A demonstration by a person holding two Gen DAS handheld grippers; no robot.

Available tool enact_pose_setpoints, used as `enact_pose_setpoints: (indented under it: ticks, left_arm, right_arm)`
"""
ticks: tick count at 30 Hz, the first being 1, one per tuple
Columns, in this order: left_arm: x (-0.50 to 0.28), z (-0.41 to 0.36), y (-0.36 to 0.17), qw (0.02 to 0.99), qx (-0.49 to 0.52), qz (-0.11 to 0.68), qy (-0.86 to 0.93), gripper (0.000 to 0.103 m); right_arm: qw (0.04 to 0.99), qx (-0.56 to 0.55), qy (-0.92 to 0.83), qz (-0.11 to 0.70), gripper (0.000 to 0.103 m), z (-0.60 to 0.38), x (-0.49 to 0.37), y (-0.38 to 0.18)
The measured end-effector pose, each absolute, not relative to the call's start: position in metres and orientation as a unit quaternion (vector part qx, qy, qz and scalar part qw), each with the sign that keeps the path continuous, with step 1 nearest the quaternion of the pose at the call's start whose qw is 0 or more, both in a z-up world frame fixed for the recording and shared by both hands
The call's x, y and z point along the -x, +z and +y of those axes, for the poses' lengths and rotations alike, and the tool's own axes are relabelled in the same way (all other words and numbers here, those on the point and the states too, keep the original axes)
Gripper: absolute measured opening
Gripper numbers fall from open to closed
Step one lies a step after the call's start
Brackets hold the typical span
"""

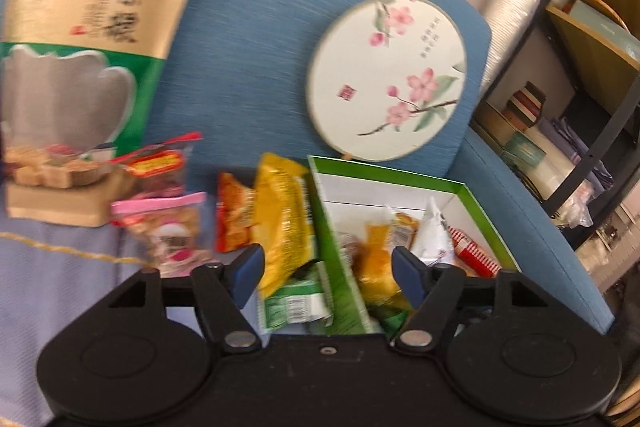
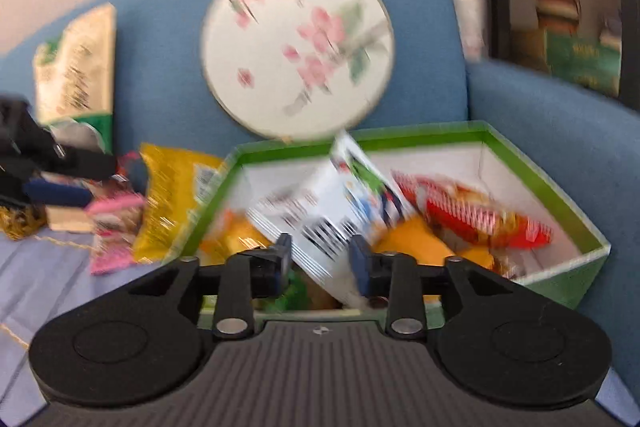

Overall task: Organize snacks
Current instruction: 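Grasp the pink-edged cookie packet with the left tool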

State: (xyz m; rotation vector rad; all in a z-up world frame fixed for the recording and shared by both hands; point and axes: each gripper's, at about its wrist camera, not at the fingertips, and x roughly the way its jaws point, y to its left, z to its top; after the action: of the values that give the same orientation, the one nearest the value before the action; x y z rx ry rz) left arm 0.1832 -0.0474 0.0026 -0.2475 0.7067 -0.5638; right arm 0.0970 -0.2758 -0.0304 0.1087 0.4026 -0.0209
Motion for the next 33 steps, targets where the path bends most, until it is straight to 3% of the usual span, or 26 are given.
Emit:
enact_pose_setpoints:
  ticks: [1,10,21,26,27,28,29,31,33]
  left_arm:
    - [-0.180,-0.041,0.002,0.896,0.117,0.337,-0.266,0.103]
    - [-0.168,-0.004,-0.020,0.912,0.083,0.341,-0.213,0.103]
    - [-0.210,-0.012,-0.038,0.919,0.085,0.339,-0.181,0.103]
    - [-0.249,-0.003,-0.065,0.898,0.155,0.386,-0.142,0.103]
    - [-0.253,-0.002,-0.069,0.898,0.158,0.388,-0.135,0.098]
    - [-0.256,-0.002,-0.073,0.896,0.157,0.393,-0.137,0.051]
    - [-0.257,-0.001,-0.076,0.889,0.157,0.400,-0.159,0.023]
    - [-0.251,0.003,-0.076,0.881,0.156,0.408,-0.183,0.013]
    - [-0.234,0.005,-0.073,0.870,0.137,0.420,-0.220,0.012]
  right_arm:
    - [0.981,-0.058,-0.002,0.185,0.103,-0.271,-0.090,-0.028]
    - [0.969,-0.050,0.122,0.210,0.103,-0.220,-0.076,-0.033]
    - [0.964,-0.028,0.136,0.226,0.103,-0.201,-0.068,-0.039]
    - [0.962,-0.024,0.145,0.230,0.103,-0.199,-0.070,-0.042]
    - [0.961,-0.023,0.148,0.232,0.103,-0.198,-0.071,-0.043]
    - [0.960,-0.022,0.153,0.234,0.103,-0.197,-0.071,-0.044]
    - [0.959,-0.022,0.157,0.236,0.103,-0.197,-0.072,-0.044]
    - [0.956,-0.026,0.167,0.240,0.103,-0.196,-0.072,-0.045]
    - [0.950,-0.038,0.187,0.247,0.103,-0.195,-0.072,-0.045]
